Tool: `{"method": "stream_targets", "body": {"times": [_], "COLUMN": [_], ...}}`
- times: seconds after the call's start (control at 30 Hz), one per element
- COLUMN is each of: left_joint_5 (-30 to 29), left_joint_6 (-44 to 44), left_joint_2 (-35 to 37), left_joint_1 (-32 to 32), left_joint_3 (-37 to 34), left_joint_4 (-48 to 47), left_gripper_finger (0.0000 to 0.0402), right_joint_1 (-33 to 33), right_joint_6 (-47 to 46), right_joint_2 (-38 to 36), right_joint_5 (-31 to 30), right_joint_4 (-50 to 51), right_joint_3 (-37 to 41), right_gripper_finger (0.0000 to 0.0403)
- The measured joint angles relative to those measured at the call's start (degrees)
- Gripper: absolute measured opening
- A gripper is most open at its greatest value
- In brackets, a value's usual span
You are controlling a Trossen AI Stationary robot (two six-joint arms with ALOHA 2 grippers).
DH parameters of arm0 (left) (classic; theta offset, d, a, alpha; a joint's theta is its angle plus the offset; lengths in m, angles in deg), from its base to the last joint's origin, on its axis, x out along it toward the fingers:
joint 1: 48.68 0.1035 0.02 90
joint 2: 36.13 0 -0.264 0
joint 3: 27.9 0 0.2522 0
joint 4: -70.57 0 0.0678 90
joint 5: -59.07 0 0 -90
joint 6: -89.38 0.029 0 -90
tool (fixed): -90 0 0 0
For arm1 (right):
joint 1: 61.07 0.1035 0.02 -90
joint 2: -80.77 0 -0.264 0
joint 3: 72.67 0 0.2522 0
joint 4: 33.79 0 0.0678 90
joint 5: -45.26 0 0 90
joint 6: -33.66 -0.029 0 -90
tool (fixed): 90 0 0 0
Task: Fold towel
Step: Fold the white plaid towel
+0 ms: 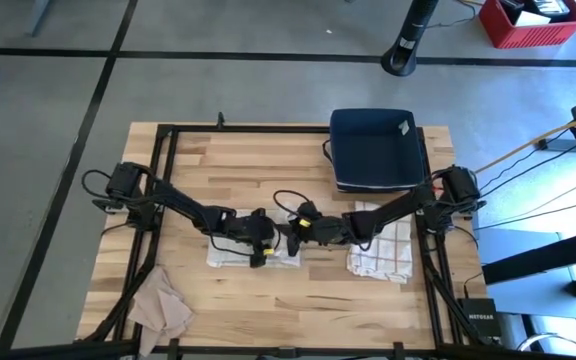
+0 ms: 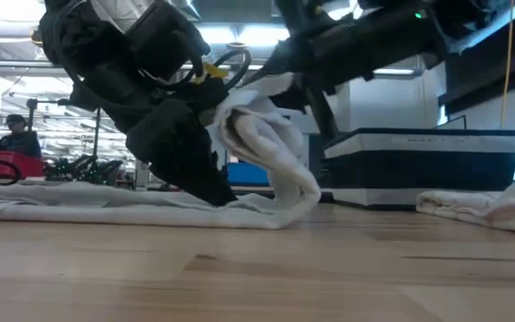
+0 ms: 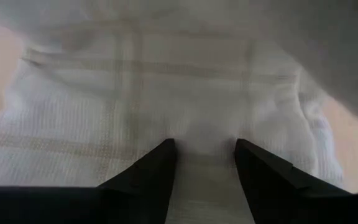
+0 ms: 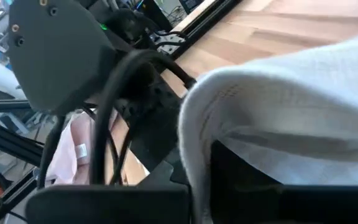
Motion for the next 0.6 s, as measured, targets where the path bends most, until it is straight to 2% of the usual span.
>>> {"method": "stream_targets", "body": {"times": [0.1,0.2,0.3,0.47,0.6], "left_joint_5": [-0.1,0.1,0.0,-0.1,-1.8], "left_joint_6": [0.5,-0.3,-2.2,-10.1,-14.5], "left_joint_2": [0.8,4.2,10.6,20.6,23.3], "left_joint_1": [0.0,-0.1,-0.4,-2.8,-5.6], "left_joint_3": [-0.2,-0.1,0.8,0.5,-2.5], "left_joint_4": [-0.5,-5.0,-13.5,-34.7,-43.0], "left_gripper_finger": [0.0164,0.0164,0.0164,0.0164,0.0164], "right_joint_1": [0.0,0.0,0.0,0.0,0.1], "right_joint_6": [1.0,1.0,1.0,0.9,0.9], "right_joint_2": [0.8,0.8,1.0,1.0,1.0], "right_joint_5": [-0.1,-0.2,0.5,0.7,0.6], "right_joint_4": [2.2,3.1,3.6,4.4,4.6], "right_joint_3": [-2.0,-2.5,-2.3,-2.4,-2.4], "right_gripper_finger": [0.0024,0.0021,0.0022,0.0021,0.0021]}}
